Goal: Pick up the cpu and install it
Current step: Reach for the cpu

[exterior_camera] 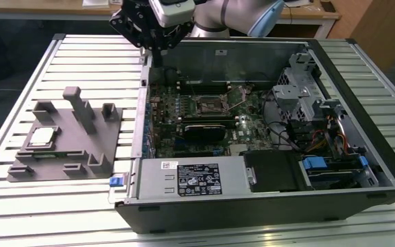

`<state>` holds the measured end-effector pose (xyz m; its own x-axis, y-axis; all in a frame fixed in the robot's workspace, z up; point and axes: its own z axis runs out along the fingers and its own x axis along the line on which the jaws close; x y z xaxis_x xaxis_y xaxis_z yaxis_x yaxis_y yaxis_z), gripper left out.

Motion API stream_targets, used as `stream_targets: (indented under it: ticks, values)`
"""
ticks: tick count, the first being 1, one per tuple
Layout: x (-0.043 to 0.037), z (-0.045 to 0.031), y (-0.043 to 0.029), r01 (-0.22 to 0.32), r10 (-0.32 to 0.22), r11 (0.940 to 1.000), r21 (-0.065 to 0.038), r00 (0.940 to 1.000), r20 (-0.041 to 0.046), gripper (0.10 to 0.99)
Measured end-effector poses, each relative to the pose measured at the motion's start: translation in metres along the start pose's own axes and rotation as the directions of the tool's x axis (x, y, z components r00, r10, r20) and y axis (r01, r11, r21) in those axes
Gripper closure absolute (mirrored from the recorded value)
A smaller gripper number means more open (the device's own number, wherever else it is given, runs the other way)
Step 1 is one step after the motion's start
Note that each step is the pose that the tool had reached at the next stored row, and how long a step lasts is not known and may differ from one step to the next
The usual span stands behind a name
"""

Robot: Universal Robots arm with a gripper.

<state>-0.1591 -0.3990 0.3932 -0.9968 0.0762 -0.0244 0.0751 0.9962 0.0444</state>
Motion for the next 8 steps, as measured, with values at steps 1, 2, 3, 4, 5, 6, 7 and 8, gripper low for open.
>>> stream_targets:
  ticks: [1,2,3,4,5,6,7,8]
  values:
    - [0.0007,0.0,0.0,0.0,0.0,1.0,0.0,1.0,0.0001,0.98]
    - [0.0015,0.0,-0.0001,0.0,0.0,1.0,0.0,1.0,0.0,0.98]
    - [0.0024,-0.0001,-0.0002,0.0,0.0,1.0,0.0,1.0,0.0,0.98]
    - [0.0035,-0.0001,-0.0003,0.0,0.0,1.0,0.0,1.0,-0.0001,0.98]
    - [0.0048,-0.0001,-0.0004,0.0,0.0,1.0,0.0,1.0,-0.0002,0.98]
    - [0.0061,-0.0001,-0.0005,0.0,0.0,1.0,0.0,1.0,-0.0004,0.98]
    - [0.0077,-0.0001,-0.0006,0.0,0.0,1.0,0.0,1.0,-0.0005,0.98]
    - [0.0095,-0.0002,-0.0007,0.0,0.0,1.0,0.0,1.0,-0.0006,0.98]
